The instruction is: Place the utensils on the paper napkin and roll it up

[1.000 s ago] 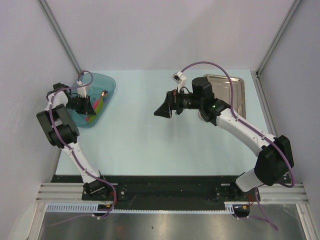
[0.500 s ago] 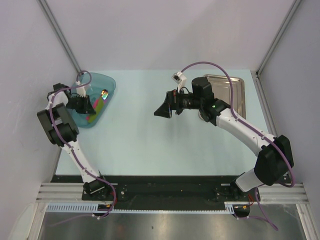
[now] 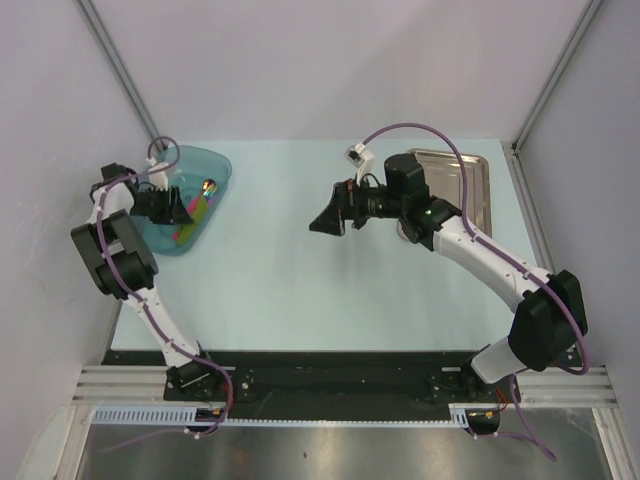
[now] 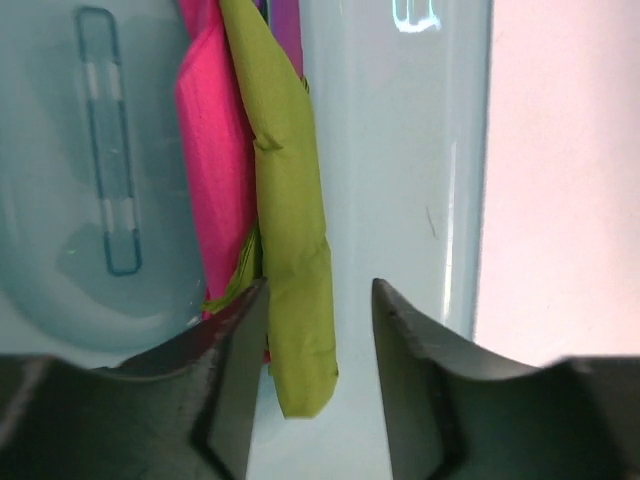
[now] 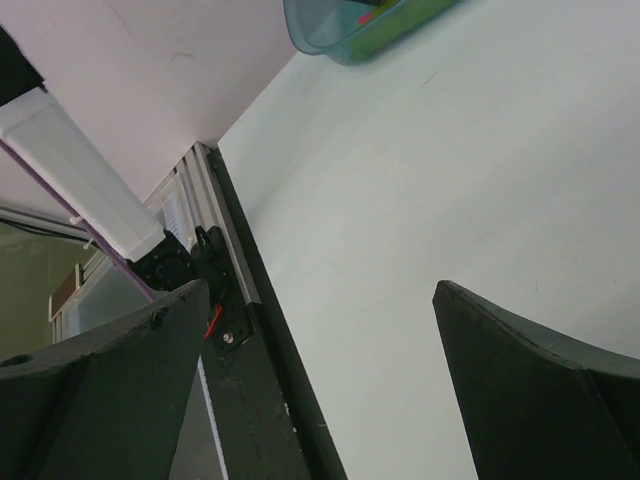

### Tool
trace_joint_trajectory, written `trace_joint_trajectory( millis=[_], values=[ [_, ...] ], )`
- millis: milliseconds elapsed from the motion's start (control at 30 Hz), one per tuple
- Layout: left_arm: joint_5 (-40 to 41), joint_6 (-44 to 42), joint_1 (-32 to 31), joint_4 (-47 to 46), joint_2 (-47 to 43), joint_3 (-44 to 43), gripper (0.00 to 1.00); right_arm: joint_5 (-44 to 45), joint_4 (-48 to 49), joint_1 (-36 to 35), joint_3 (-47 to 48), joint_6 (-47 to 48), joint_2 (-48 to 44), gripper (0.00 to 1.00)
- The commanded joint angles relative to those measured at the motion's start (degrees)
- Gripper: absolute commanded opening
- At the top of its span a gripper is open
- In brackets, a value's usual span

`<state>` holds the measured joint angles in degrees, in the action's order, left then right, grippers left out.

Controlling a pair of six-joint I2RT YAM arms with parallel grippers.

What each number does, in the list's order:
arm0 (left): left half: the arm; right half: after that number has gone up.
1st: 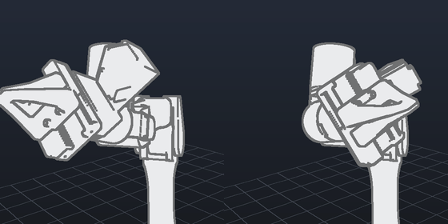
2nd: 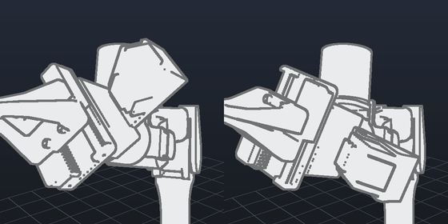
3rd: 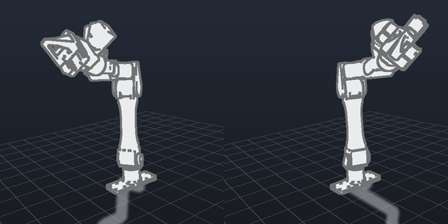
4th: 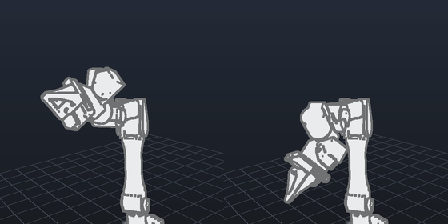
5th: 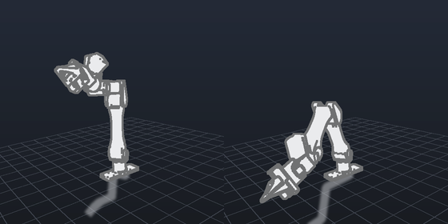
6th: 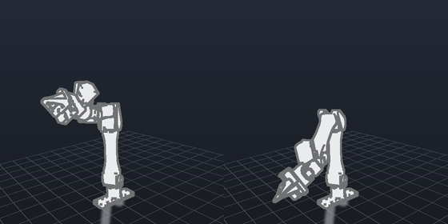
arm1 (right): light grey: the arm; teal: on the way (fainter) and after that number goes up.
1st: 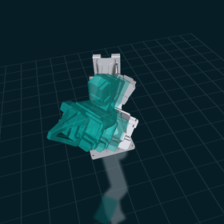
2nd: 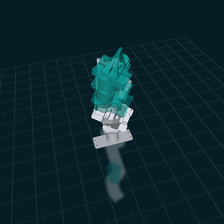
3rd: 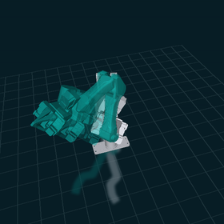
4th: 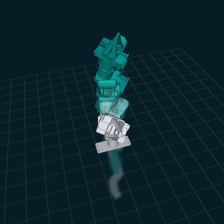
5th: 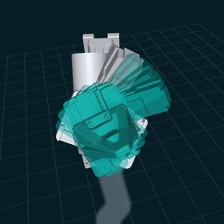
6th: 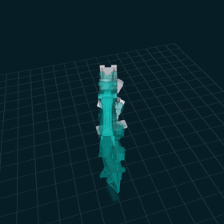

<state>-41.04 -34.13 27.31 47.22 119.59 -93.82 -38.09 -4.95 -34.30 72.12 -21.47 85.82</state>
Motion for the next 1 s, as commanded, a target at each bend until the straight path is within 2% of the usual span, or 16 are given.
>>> trace_joint_trajectory(
  millis=[0,100,133,167,300,400,467,633,667,767,900,967],
  values=[
    [1.2,6.9,0.4,-8.9,-11.3,1.4,0.58,-0.4,-0.5,1.3,2.9,2.2,-2.1,1.00],
    [3.2,12.1,0.5,-13.3,-16.2,2.5,0.72,-0.1,-1.5,3.4,3.6,2.7,-3.0,1.00],
    [3.8,12.9,0.4,-14.0,-17.4,2.2,0.80,-0.1,-1.9,4.0,3.7,3.0,-3.8,1.00],
    [4.0,14.3,0.2,-14.6,-18.8,2.1,0.99,0.2,-2.3,5.3,3.9,3.5,-4.3,1.00],
    [5.3,15.1,-3.5,-10.6,-24.4,-2.3,1.00,1.9,-5.1,9.7,4.0,5.3,-6.7,1.00],
    [12.8,17.9,-9.5,-8.0,-26.8,-4.8,1.00,3.5,-7.4,14.4,2.3,6.2,-8.8,1.00],
    [17.5,21.5,-14.6,-8.3,-30.5,-3.4,1.00,4.4,-8.5,17.2,1.0,6.5,-10.6,1.00],
    [28.2,28.0,-26.1,-13.2,-40.6,7.0,1.00,7.1,-14.0,27.5,-3.8,8.0,-14.4,1.00],
    [29.5,28.2,-30.3,-13.6,-41.5,8.8,1.00,7.3,-14.7,28.3,-4.7,10.0,-15.2,1.00],
    [35.7,28.8,-36.9,-15.3,-45.0,16.4,1.00,12.6,-17.7,29.1,-9.1,15.0,-19.1,1.00],
    [37.3,31.0,-40.8,-17.5,-47.7,24.8,0.99,14.8,-19.3,29.1,-14.3,17.1,-23.8,1.00],
    [38.1,31.5,-42.2,-17.9,-48.7,26.1,1.00,15.6,-19.7,29.2,-16.1,17.3,-26.2,1.00]
  ],
)
